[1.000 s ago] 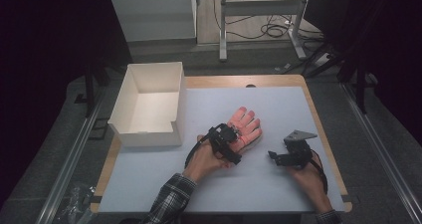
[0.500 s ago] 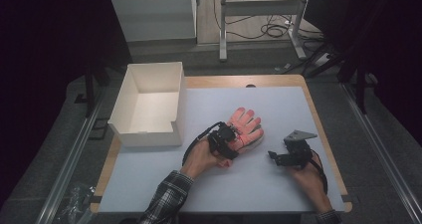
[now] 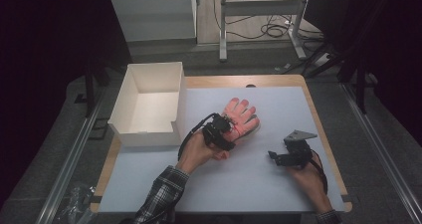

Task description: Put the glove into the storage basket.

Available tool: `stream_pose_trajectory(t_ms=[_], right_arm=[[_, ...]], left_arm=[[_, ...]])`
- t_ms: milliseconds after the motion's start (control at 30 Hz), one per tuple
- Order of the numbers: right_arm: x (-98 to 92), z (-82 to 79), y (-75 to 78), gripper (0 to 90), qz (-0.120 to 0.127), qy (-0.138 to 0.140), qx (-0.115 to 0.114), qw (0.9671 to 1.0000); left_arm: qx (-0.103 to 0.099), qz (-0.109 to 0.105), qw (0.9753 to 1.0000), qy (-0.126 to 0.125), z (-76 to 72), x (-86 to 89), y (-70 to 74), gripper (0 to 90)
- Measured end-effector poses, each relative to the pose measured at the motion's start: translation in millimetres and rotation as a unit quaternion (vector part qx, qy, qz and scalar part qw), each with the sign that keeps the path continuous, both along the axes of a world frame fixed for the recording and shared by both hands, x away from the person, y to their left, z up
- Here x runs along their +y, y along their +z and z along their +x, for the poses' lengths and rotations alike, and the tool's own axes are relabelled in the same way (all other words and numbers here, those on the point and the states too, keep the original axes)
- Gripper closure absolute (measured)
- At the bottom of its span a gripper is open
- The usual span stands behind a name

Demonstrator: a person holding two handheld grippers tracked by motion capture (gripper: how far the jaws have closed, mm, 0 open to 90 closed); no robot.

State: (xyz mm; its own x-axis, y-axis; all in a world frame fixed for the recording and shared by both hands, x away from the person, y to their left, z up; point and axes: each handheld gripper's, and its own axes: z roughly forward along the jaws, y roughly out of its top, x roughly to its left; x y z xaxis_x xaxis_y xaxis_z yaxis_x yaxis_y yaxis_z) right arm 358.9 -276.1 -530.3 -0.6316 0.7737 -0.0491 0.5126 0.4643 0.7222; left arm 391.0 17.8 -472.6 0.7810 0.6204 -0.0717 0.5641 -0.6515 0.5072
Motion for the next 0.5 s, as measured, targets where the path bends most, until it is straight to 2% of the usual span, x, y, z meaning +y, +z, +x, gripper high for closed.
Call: stream_pose_trajectory(t_ms=[100, 433, 500], right_arm=[[0.0, 0.0, 0.0, 18.5, 0.000, 0.000, 0.000, 1.0000], [-0.1, 0.1, -0.1, 18.5, 0.000, 0.000, 0.000, 1.0000], [0.0, 0.1, -0.3, 18.5, 0.001, 0.000, -0.001, 1.0000]], left_arm=[[-0.006, 0.003, 0.9999, 0.008, 3.2, 2.9, 11.3, 40.7], [-0.013, 0.006, 0.9994, 0.030, 13.7, 9.9, 32.1, 40.2], [-0.014, 0.009, 0.9990, 0.041, 18.3, 13.2, 39.0, 40.1]])
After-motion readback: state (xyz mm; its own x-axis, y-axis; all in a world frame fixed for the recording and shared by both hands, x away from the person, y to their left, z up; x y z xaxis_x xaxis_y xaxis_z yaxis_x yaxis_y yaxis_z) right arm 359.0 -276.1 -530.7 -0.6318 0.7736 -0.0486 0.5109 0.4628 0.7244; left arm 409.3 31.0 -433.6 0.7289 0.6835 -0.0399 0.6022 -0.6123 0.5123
